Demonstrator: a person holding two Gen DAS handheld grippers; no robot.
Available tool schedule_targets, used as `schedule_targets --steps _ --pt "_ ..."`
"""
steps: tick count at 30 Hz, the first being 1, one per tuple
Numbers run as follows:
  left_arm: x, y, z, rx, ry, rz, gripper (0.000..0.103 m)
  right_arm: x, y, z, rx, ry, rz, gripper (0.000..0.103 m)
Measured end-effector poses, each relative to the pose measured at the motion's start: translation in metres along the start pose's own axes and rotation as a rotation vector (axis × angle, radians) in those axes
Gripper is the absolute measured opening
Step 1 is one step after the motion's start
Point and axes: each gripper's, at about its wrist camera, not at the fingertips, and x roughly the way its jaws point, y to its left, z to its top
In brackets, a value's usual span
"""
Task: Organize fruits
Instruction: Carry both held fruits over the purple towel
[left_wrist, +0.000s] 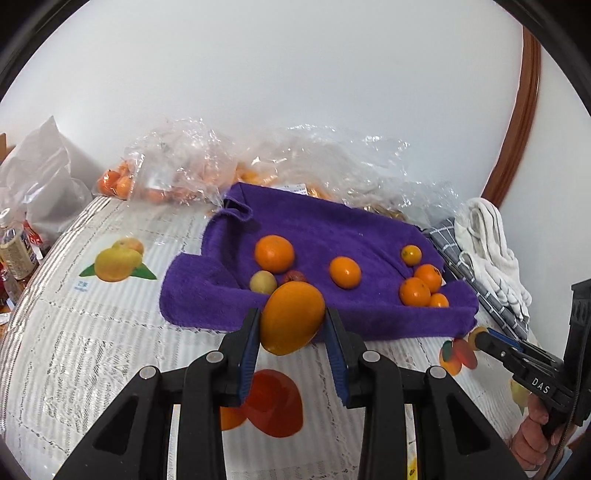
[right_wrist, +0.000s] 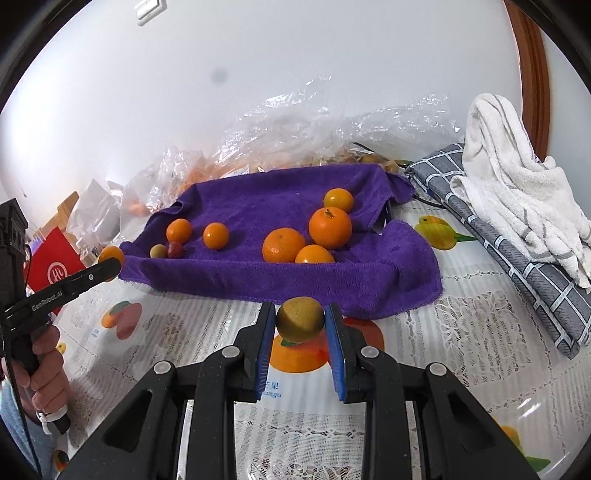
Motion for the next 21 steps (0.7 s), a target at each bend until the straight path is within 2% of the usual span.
schedule_targets --steps 11,21 --pt "-0.013 0.015 0.008 -0.041 -0.056 0.0 0.033 -0.005 -0.007 0.002 0.03 -0.024 0.033 0.028" --pt "-0.011 0.031 0.011 -0.076 -0.057 0.024 0.033 -0.002 -0.008 0.02 0.032 -0.013 -0.003 0.028"
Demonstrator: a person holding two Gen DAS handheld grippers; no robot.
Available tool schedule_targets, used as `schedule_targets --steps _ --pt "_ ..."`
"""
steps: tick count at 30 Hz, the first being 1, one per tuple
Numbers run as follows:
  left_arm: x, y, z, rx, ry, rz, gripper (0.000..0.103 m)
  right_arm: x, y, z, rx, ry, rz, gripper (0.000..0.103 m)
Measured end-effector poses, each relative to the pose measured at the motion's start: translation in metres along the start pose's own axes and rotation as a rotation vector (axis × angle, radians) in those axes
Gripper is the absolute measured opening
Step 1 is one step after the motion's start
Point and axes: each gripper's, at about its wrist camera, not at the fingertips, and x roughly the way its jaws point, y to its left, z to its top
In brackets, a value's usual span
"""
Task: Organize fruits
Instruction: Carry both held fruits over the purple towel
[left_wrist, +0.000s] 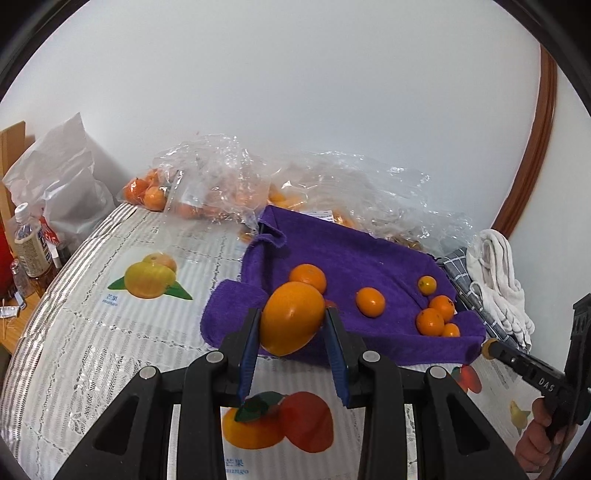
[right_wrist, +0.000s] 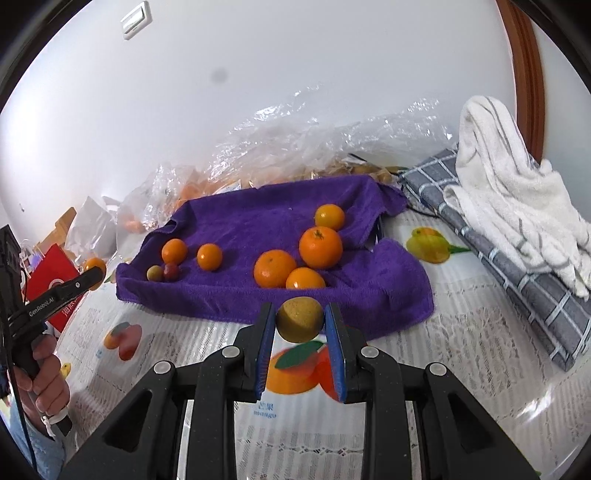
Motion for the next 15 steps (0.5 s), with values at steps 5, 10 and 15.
schedule_targets --steps 5,10,15 --pt "0.003 0.007 0.002 -0.01 0.012 0.028 0.033 0.0 0.004 0.018 0.003 -0.009 0.007 0.028" --pt "0.008 0.007 0.006 0.0 0.042 0.06 0.033 0.0 0.011 0.032 -0.015 -0.019 0.008 0.028" --pt "0.01 0.0 0.013 0.027 0.069 0.075 0.033 0.007 0.017 0.04 -0.036 -0.001 0.011 0.028"
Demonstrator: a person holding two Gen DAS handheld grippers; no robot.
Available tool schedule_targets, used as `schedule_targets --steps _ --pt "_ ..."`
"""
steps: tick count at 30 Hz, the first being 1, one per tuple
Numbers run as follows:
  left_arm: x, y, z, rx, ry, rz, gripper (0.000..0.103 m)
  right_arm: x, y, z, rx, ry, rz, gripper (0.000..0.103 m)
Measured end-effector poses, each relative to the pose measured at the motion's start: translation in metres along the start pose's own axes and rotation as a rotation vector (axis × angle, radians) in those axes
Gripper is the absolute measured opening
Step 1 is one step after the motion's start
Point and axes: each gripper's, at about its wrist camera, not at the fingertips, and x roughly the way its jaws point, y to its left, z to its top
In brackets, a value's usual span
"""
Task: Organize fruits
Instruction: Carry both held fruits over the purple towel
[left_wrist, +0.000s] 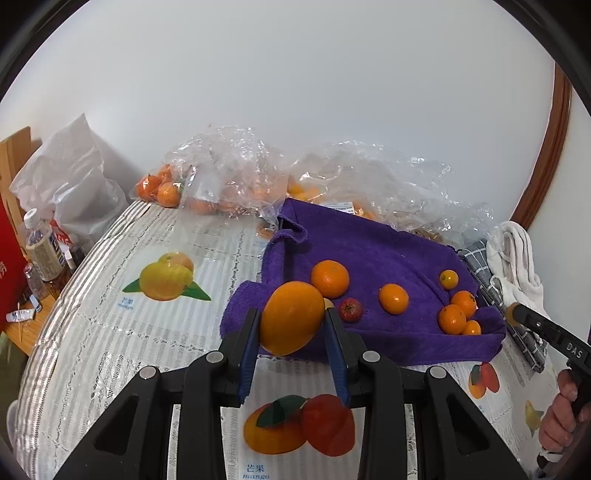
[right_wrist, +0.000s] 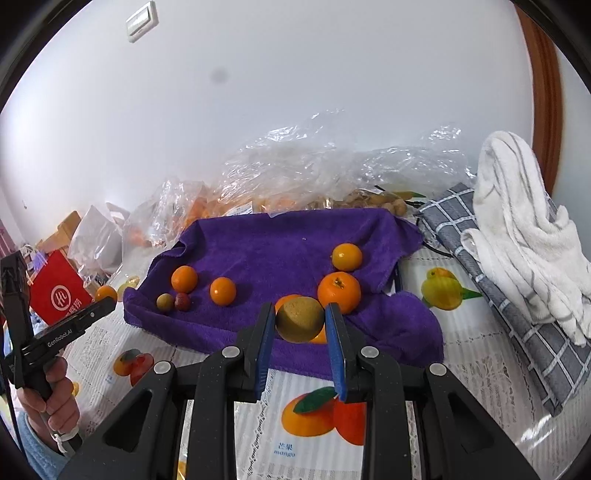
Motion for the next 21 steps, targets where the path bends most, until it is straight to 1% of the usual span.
schedule_targets --steps 7,12,17,21 --pt "0.0 -0.009 0.019 0.011 0.011 -0.018 0.033 0.013 0.002 0.011 -0.021 0.007 -0.002 0.027" --pt "0.005 -0.014 0.04 0.015 0.019 -0.024 0.033 0.026 -0.001 0.024 -0.013 0.01 -0.002 0.028" --pt "0.02 -0.013 0.056 -0.02 0.066 -0.07 0.033 0.049 0.003 0.038 -0.008 0.042 0.016 0.028" --pt "0.034 -0.018 0.061 -0.017 0.099 -0.082 0.033 0.073 0.015 0.041 -0.057 0.078 -0.003 0.028"
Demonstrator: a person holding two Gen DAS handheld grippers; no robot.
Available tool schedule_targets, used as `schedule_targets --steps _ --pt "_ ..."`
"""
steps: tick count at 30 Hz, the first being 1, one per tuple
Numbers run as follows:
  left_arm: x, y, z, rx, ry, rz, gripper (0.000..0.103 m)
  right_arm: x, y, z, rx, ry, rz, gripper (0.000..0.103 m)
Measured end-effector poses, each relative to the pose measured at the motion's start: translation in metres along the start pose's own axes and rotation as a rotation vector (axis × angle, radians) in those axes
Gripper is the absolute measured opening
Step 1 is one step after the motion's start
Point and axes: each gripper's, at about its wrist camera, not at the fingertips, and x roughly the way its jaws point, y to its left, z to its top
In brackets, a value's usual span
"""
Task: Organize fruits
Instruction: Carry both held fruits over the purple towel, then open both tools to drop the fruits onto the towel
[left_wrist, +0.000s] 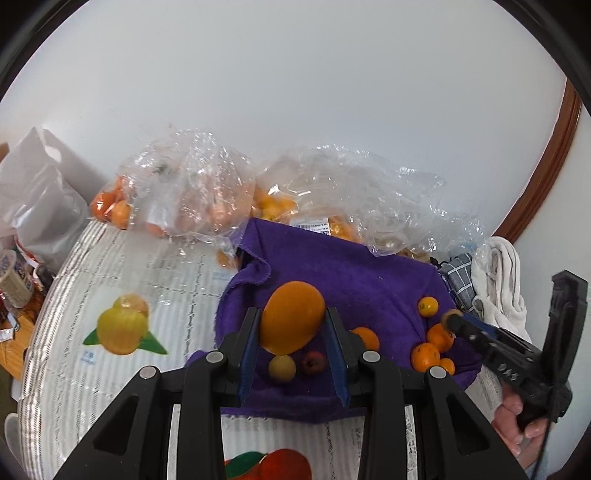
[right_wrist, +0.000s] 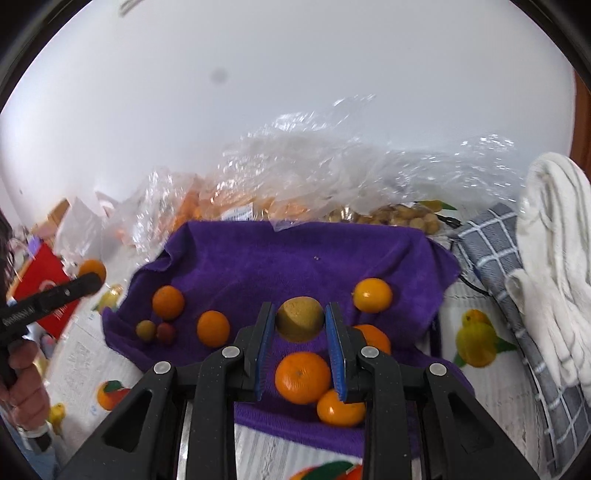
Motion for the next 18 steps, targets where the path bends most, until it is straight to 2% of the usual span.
schedule_targets --steps 5,10,18 --pt "0.02 -0.007 -0.003 0.019 0.052 -0.026 0.033 0.031 0.004 0.002 -0.007 0.065 -0.051 0.028" --pt "0.041 -0.015 -0.007 0.011 0.106 -0.063 0.033 0.051 0.004 -0.001 -0.011 0.121 -0.062 0.028" --pt "0.057 -0.026 -0.011 0.015 0.153 -0.071 0.033 0.052 0.003 -0.007 -0.017 0.139 -0.049 0.028"
